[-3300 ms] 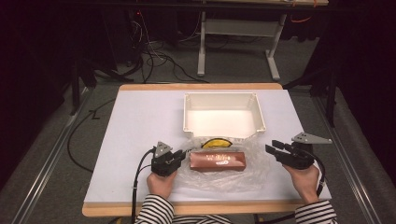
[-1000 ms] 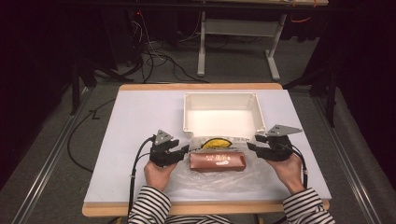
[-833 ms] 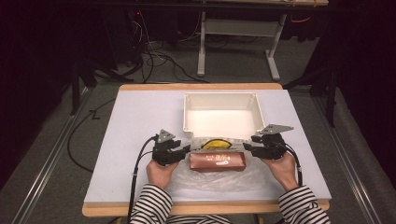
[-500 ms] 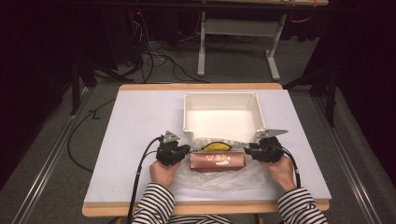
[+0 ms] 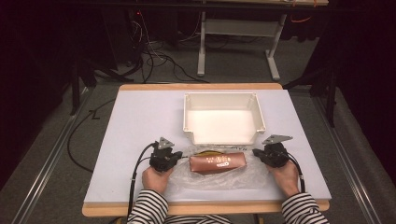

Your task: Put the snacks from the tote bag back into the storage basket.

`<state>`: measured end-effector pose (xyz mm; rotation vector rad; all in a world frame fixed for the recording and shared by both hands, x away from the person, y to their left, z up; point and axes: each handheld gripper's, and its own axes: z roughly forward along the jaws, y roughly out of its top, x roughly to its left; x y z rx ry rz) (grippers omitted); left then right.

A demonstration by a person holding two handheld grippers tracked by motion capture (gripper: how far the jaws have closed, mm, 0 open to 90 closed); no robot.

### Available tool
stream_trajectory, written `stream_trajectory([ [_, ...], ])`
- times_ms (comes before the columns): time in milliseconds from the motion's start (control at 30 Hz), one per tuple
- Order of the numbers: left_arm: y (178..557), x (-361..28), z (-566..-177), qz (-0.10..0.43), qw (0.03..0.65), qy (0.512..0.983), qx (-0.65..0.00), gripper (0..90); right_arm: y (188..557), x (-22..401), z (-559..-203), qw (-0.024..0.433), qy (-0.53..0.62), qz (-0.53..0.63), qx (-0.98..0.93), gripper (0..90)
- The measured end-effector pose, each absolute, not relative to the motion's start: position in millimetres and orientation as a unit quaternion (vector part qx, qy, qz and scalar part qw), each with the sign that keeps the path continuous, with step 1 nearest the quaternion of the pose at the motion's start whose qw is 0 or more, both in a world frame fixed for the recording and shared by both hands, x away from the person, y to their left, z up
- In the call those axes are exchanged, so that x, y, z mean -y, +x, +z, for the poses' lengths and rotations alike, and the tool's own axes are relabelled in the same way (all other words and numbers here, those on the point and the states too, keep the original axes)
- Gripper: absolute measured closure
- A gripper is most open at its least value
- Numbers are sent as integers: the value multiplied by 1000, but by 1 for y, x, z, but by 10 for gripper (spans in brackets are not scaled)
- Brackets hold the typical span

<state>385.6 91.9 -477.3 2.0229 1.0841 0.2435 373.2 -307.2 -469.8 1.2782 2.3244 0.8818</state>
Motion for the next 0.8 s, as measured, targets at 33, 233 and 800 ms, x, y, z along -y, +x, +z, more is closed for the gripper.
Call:
stream_trajectory([
  [33,385,-91,-476,99,403,803,-428,900,373,307,-470,173,449,312,-819,900],
  [233,379,-94,-462,115,431,790,-421,761,364,307,-459,181,437,344,-811,744],
  [800,396,-74,-465,81,429,797,-417,849,383,302,-454,163,444,349,-809,793],
])
